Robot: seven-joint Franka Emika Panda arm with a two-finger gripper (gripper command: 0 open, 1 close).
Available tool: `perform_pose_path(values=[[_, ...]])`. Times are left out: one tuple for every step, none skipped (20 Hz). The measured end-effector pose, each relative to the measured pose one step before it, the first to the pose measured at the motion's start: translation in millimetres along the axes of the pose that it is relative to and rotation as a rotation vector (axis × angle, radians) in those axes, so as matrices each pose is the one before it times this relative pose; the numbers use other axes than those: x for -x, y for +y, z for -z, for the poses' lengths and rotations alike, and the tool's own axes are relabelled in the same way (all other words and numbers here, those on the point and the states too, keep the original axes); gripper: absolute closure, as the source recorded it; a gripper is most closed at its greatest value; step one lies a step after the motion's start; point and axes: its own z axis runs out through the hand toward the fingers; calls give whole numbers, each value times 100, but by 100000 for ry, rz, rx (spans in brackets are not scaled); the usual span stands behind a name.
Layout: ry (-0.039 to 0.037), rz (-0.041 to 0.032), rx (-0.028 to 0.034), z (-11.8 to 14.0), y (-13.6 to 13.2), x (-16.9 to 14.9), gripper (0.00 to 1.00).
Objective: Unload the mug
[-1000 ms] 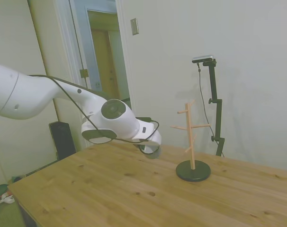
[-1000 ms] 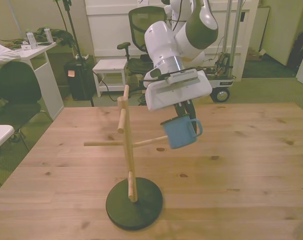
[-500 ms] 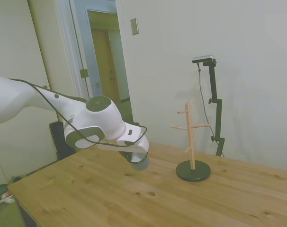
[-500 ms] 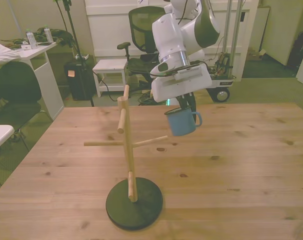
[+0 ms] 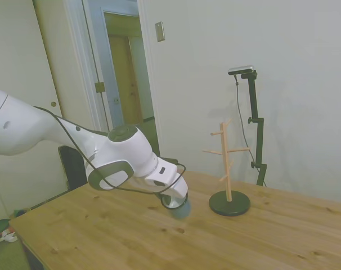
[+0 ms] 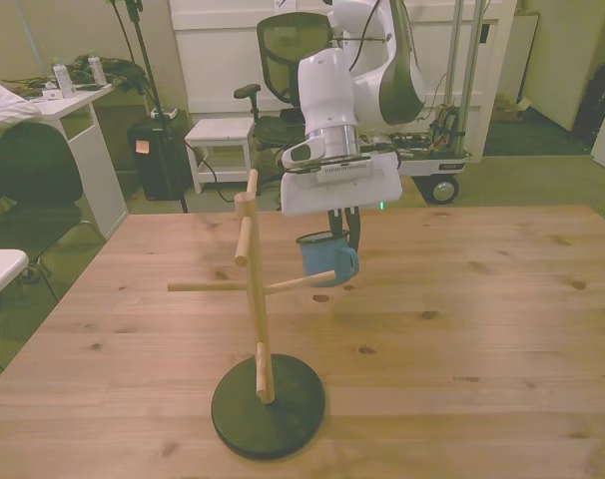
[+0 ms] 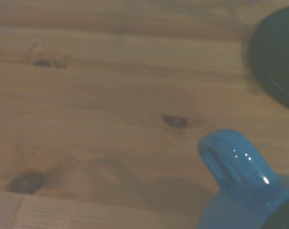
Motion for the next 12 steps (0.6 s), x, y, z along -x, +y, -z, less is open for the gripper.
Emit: perform_pose_path(values=[[-1750,-766,1464,-153,144,245,100],[-1505,-563,1316,-170,101,325,100],[-1529,-386,1293,-179,85,335,100],[-1853,-349,1373,-185,49,334,100],[-1494,-275,1210,-159,-35,253,100],[-860,-349,811,-116,-72,170,100],[-507,-325,976,-100,-69,119,100],[17,-591,619,-74,-61,43,100],[-35,-627,553,-110,-17,10,100],[-92,-187,1075,-218,26,23,100],[-385,-397,1142,-322,55,47,100],[-902,-543,1118,-433,75,78,100]])
